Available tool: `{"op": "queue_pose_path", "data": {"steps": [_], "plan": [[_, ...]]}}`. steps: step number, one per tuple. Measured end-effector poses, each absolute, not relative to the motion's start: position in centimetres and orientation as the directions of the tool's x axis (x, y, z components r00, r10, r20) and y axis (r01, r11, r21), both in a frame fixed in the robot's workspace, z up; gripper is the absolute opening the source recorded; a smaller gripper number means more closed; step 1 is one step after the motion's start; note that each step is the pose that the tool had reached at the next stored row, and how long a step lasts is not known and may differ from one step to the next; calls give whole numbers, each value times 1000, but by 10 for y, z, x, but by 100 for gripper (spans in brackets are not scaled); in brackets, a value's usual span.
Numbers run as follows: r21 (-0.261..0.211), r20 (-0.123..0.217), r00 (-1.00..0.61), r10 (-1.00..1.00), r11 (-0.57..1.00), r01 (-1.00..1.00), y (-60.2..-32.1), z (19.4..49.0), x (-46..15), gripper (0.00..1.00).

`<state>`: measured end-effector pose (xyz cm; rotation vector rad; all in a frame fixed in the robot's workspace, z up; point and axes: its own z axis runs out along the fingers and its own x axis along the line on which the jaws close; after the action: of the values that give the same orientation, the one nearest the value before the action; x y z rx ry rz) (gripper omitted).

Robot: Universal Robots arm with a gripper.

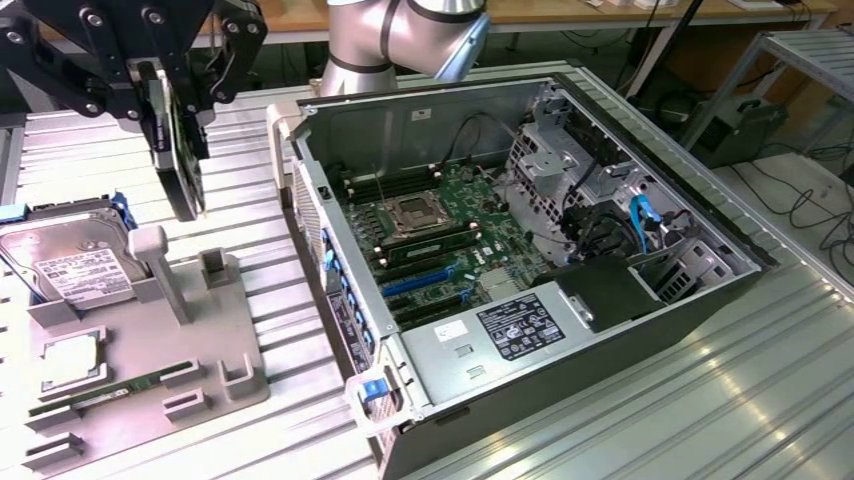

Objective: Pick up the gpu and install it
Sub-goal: 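Pick up the gpu and move the gpu toward the slot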

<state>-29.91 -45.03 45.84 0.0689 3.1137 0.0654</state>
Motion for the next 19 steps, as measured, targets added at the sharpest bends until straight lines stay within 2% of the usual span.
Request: {"op": "queue_pose_path", "data": {"steps": [19], "plan": [[43, -25, -999, 45, 998, 44, -450, 458, -275, 28]]}}
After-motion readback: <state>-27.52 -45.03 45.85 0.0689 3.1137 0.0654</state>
